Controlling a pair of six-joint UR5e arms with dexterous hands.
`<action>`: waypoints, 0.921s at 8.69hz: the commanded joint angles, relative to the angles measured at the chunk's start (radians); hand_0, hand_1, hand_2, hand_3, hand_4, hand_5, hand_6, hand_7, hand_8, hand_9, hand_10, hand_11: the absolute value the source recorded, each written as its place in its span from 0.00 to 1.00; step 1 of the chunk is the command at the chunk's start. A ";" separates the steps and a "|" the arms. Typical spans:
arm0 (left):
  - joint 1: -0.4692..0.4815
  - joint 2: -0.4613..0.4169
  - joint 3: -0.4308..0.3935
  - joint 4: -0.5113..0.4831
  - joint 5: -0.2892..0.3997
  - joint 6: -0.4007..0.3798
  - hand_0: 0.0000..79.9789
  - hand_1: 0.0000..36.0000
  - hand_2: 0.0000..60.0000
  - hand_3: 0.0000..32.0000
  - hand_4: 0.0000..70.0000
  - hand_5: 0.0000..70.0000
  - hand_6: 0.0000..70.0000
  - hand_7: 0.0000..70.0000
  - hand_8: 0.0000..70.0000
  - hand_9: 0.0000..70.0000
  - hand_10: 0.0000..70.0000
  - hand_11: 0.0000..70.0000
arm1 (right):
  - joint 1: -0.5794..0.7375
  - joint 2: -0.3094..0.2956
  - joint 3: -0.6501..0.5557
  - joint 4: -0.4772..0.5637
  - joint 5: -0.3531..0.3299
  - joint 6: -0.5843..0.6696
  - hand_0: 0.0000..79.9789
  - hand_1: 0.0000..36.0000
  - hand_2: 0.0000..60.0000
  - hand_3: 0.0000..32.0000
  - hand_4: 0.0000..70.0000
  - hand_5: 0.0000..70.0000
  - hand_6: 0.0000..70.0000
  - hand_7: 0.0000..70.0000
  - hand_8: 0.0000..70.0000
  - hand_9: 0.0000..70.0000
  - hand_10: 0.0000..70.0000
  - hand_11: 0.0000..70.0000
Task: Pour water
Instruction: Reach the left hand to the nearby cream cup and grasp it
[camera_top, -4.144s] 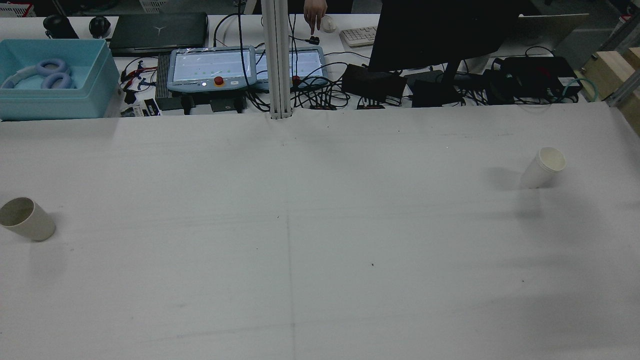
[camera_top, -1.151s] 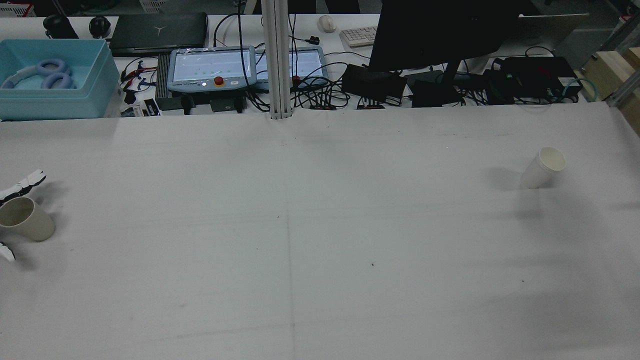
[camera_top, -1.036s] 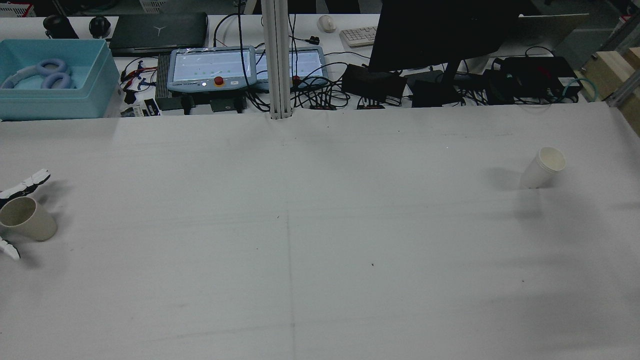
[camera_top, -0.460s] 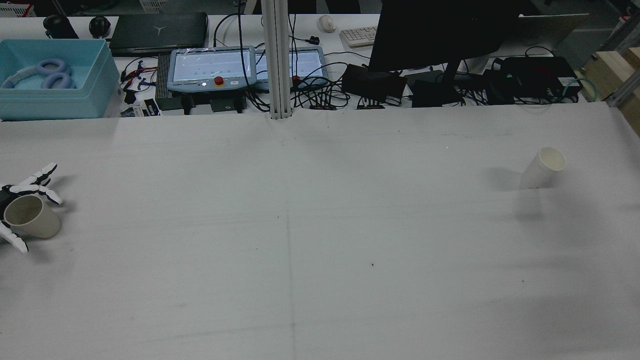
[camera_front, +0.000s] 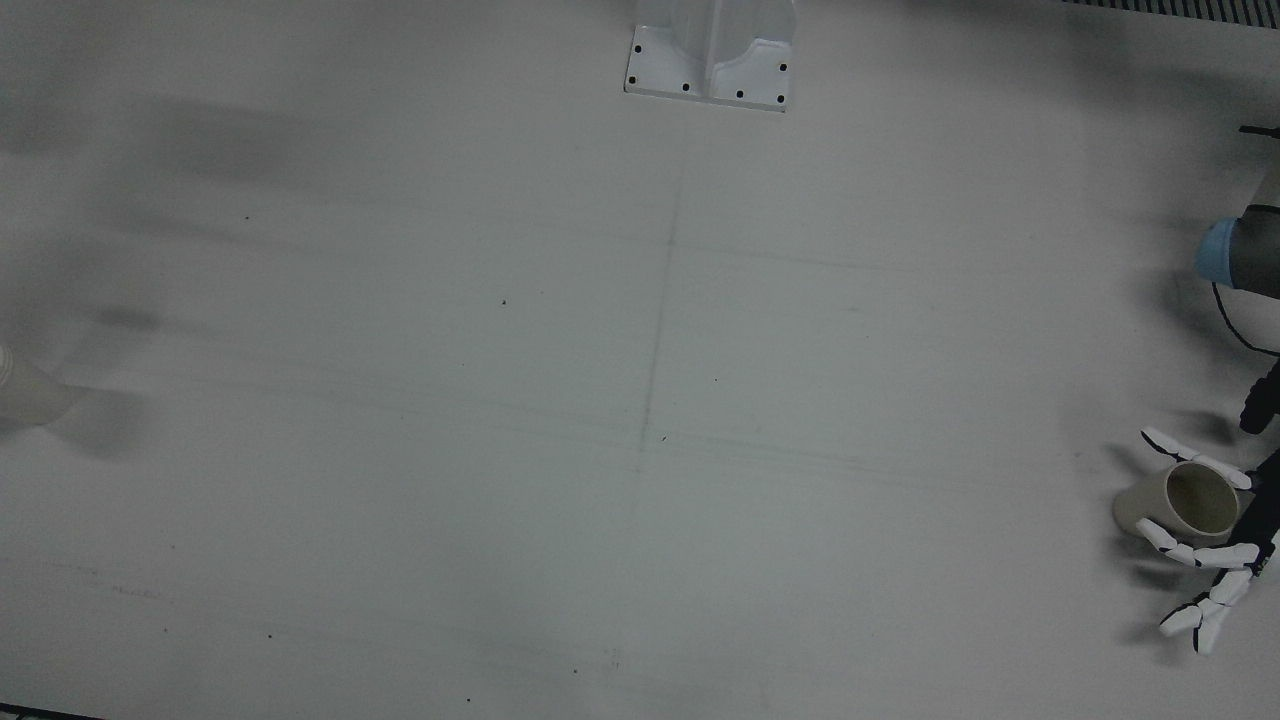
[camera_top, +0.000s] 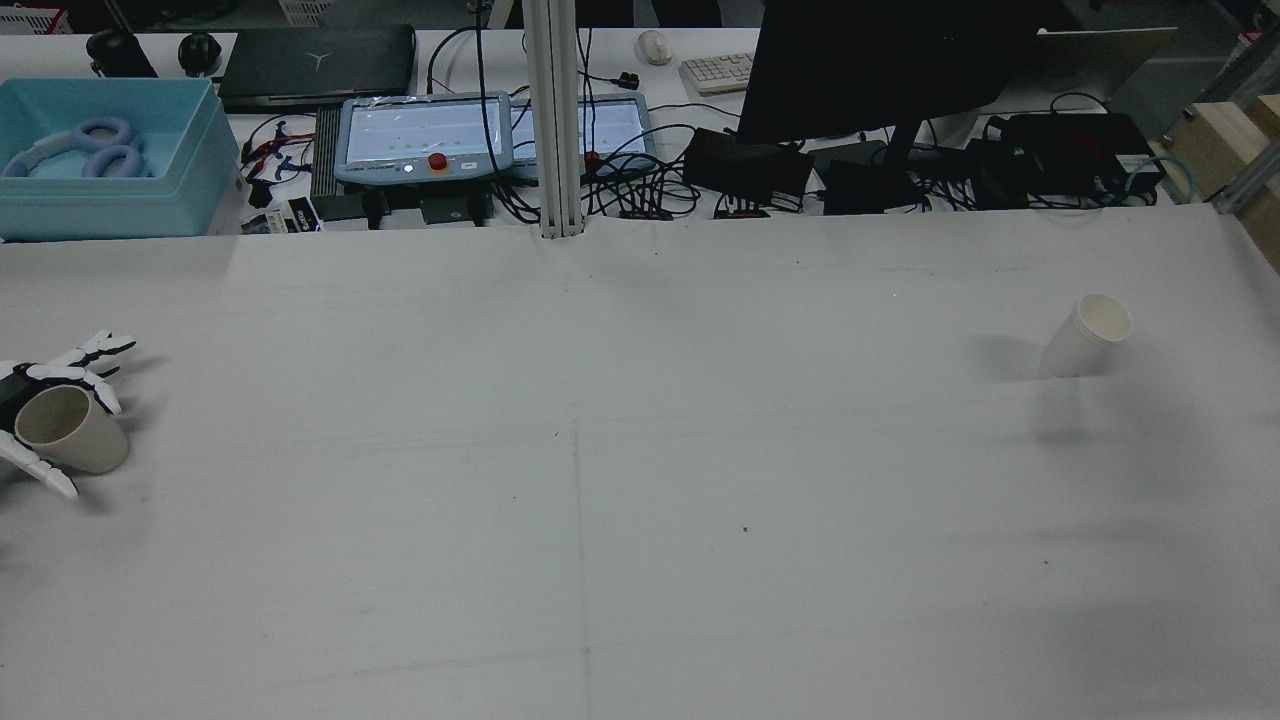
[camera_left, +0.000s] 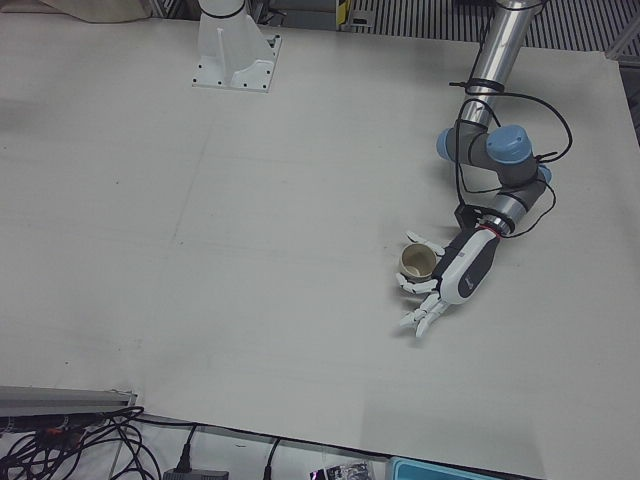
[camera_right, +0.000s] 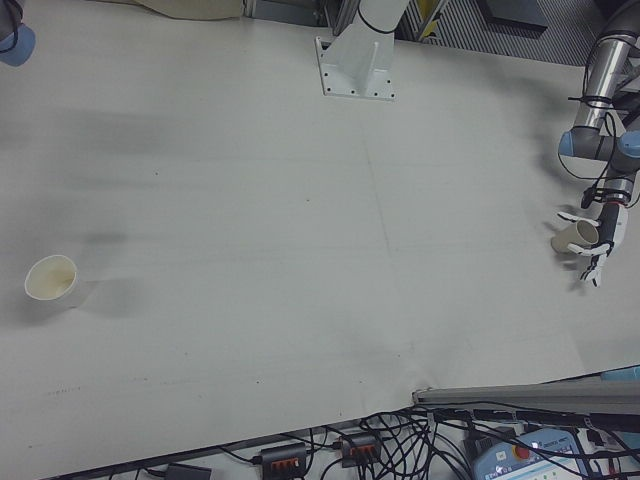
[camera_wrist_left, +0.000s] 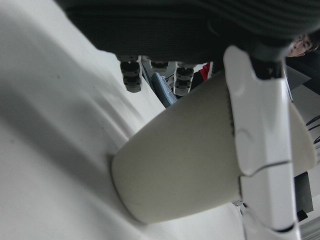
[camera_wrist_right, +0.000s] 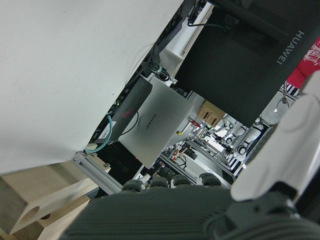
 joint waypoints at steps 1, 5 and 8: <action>0.000 -0.002 -0.015 0.013 -0.002 -0.048 0.70 1.00 1.00 0.00 1.00 1.00 0.10 0.21 0.04 0.05 0.13 0.22 | 0.021 -0.001 0.004 0.002 0.000 0.001 0.53 0.13 0.00 0.00 0.00 0.00 0.00 0.00 0.02 0.01 0.00 0.00; -0.002 0.000 -0.200 0.174 -0.020 -0.122 0.67 1.00 1.00 0.00 1.00 1.00 0.10 0.21 0.04 0.05 0.13 0.21 | 0.036 -0.007 -0.023 0.078 -0.008 0.011 0.52 0.12 0.00 0.00 0.00 0.00 0.00 0.00 0.03 0.01 0.00 0.00; -0.002 0.000 -0.381 0.328 -0.047 -0.151 0.72 1.00 1.00 0.00 1.00 1.00 0.11 0.22 0.04 0.05 0.13 0.21 | 0.001 0.080 -0.214 0.207 -0.008 0.015 0.53 0.15 0.00 0.00 0.03 0.00 0.02 0.02 0.04 0.02 0.00 0.00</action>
